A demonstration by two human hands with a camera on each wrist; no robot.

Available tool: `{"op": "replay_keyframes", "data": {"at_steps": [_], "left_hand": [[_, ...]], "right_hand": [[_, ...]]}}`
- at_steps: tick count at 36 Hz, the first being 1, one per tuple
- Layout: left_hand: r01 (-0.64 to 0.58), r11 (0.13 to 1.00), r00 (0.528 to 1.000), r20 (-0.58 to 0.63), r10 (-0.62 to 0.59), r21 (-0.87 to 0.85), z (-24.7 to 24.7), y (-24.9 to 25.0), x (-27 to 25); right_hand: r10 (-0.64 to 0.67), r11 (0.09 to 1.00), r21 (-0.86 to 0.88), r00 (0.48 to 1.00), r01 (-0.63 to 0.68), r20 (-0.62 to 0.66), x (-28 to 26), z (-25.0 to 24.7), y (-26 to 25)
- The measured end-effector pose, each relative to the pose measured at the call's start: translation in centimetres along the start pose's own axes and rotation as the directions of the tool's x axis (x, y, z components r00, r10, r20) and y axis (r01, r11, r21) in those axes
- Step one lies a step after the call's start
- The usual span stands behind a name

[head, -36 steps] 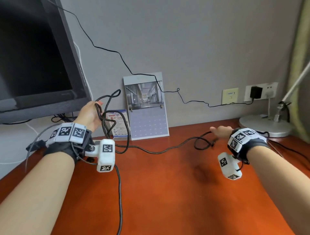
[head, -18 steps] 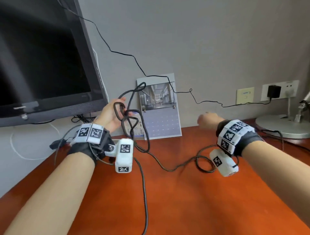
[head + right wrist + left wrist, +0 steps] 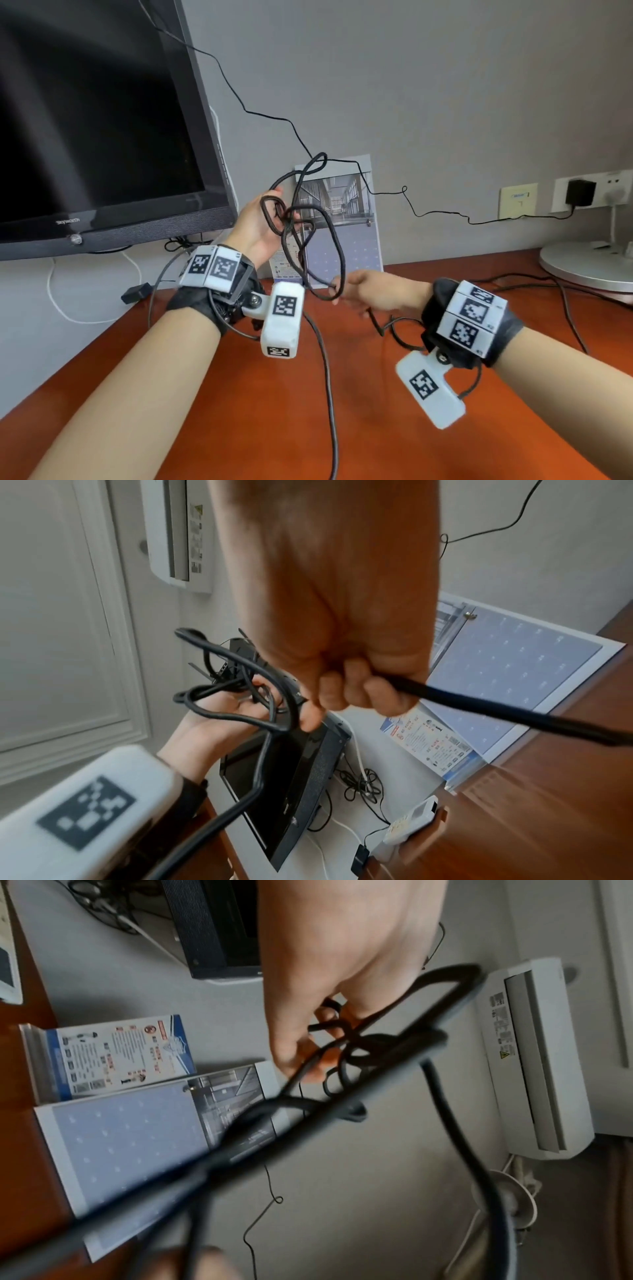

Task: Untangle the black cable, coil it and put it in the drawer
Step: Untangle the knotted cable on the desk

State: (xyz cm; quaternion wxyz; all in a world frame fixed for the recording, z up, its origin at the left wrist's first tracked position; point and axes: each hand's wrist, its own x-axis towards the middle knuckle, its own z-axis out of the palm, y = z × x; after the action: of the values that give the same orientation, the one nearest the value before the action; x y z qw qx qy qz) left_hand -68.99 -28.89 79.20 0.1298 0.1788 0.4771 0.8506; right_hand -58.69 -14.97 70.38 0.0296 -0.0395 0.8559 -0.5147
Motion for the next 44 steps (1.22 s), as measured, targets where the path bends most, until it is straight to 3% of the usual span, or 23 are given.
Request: {"op": "replay_keyframes", "data": {"at_steps": [4, 10, 12, 15, 19, 28, 32, 36, 40, 44], "left_hand": [[0.073, 0.997, 0.988, 0.139, -0.073, 0.001, -1.5, 0.4, -0.2], [0.234, 0.93, 0.94, 0.178, -0.291, 0.284, -2.0, -1.7, -0.9], [0.29, 0.913, 0.886, 0.281, -0.369, 0.285, -2.2, -2.7, -1.2], [0.46, 0.853, 0.757, 0.393, -0.522, 0.246, -2.5, -3.7, -1.6], [0.48, 0.821, 0.704, 0.424, -0.57, 0.308, -2.7, -4.1, -2.5], [0.489, 0.84, 0.775, 0.324, -0.542, 0.234, -1.2, -4.6, -4.3], [0.411, 0.904, 0.887, 0.178, -0.427, 0.122, 0.1, -4.4, -4.1], [0.315, 0.945, 0.945, 0.063, -0.32, 0.085, 0.2, -4.5, -3.0], [0.353, 0.908, 0.934, -0.031, -0.356, 0.226, 0.4, -5.2, -2.5], [0.404, 0.866, 0.901, 0.034, -0.432, 0.295, 1.0, -5.9, -3.1]], "right_hand": [[-0.081, 0.984, 0.139, 0.978, 0.108, -0.19, -0.3, -0.8, 0.2], [-0.106, 0.992, 0.021, 0.902, 0.127, -0.419, 0.1, -1.5, -0.8], [-0.077, 0.992, 0.055, 0.88, 0.116, -0.468, 0.3, -1.5, -1.0], [-0.018, 0.985, 0.139, 0.866, 0.101, -0.499, 0.1, -1.6, -1.2], [0.061, 0.967, 0.244, 0.859, 0.076, -0.508, -0.2, -1.8, -1.1], [0.159, 0.903, 0.426, 0.877, 0.056, -0.453, -0.6, -2.4, -1.3], [0.125, 0.909, 0.413, 0.905, 0.06, -0.407, -0.9, -2.3, -0.9], [0.015, 0.952, 0.293, 0.946, 0.085, -0.323, -0.9, -2.0, -0.3], [-0.071, 0.969, 0.191, 0.919, 0.155, -0.388, -0.5, -1.3, -0.3], [-0.116, 0.939, 0.254, 0.909, 0.232, -0.401, -0.1, -1.2, -0.9]]}}
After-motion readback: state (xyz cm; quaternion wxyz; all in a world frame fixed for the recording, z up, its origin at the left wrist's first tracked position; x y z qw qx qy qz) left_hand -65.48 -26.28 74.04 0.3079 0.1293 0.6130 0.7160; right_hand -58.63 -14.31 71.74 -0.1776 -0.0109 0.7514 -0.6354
